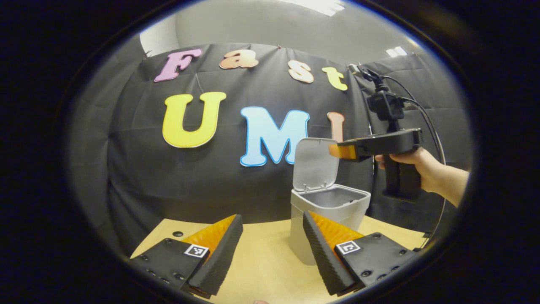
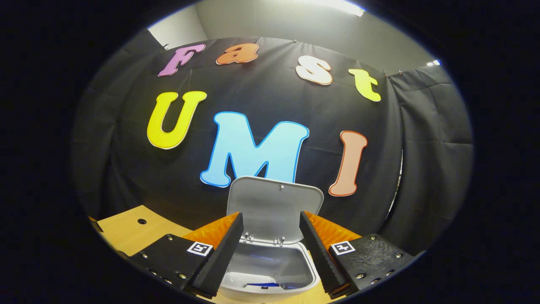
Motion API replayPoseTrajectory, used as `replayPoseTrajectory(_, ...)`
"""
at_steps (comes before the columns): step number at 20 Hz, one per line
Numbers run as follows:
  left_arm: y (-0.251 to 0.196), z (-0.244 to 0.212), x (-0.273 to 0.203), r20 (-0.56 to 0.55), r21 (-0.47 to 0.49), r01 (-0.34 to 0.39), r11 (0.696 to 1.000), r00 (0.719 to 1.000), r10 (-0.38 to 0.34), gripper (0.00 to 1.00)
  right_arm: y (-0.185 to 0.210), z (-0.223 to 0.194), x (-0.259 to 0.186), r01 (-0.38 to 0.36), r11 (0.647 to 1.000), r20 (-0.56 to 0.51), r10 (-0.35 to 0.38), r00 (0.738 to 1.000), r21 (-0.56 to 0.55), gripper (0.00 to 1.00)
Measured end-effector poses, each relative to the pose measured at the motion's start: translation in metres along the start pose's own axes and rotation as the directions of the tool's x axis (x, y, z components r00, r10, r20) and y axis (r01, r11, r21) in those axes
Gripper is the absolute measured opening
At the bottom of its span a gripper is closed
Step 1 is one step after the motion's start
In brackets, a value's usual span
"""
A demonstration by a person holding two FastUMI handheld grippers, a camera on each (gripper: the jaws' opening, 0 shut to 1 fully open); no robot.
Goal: Press the lid of the desktop garbage bin to open it, pick up the crumpled paper on the desktop and throw it into the bin, then pick up the pop can on the desktop and drop it into the bin, and finally close the garbage bin lid.
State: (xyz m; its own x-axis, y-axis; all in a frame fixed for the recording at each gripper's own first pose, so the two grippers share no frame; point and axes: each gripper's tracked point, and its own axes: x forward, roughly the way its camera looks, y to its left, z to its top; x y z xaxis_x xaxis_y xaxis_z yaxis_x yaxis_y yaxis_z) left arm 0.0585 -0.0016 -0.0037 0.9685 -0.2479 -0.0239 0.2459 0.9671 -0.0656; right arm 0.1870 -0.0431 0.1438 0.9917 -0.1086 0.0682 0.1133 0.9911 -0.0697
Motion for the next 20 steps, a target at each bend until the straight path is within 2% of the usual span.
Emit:
replayPoseTrajectory(6, 0.015, -0.001, -0.002, 0.001, -0.001, -0.063, 0.998, 0.998, 0.063, 0.94, -0.021, 0.038, 0.048, 0.009, 1.0, 0.026, -0.009, 1.0, 0.002, 0.86)
replayPoseTrajectory(7, 0.016, 0.0, -0.003, 0.0, -0.005, -0.081, 0.997, 0.997, 0.081, 0.97, -0.023, 0.042, 0.056, 0.006, 1.0, 0.03, -0.006, 1.0, 0.009, 0.87)
replayPoseTrajectory(13, 0.015, -0.006, -0.008, -0.013, -0.027, -0.16, 0.987, 0.987, 0.159, 0.96, -0.03, 0.032, 0.101, -0.006, 0.995, -0.01, 0.007, 1.0, 0.099, 0.88)
replayPoseTrajectory(16, 0.017, -0.007, -0.007, -0.017, -0.021, -0.184, 0.983, 0.983, 0.183, 0.94, -0.035, 0.032, 0.113, 0.001, 0.99, -0.01, 0.001, 1.0, 0.145, 0.88)
replayPoseTrajectory(17, 0.019, -0.006, -0.005, -0.017, -0.021, -0.195, 0.981, 0.981, 0.194, 0.97, -0.037, 0.03, 0.116, 0.0, 0.989, -0.017, 0.003, 1.0, 0.15, 0.88)
replayPoseTrajectory(20, 0.015, -0.007, -0.003, -0.014, -0.027, -0.206, 0.978, 0.978, 0.206, 0.98, -0.038, 0.028, 0.119, -0.022, 0.983, -0.024, 0.027, 0.999, 0.181, 0.88)
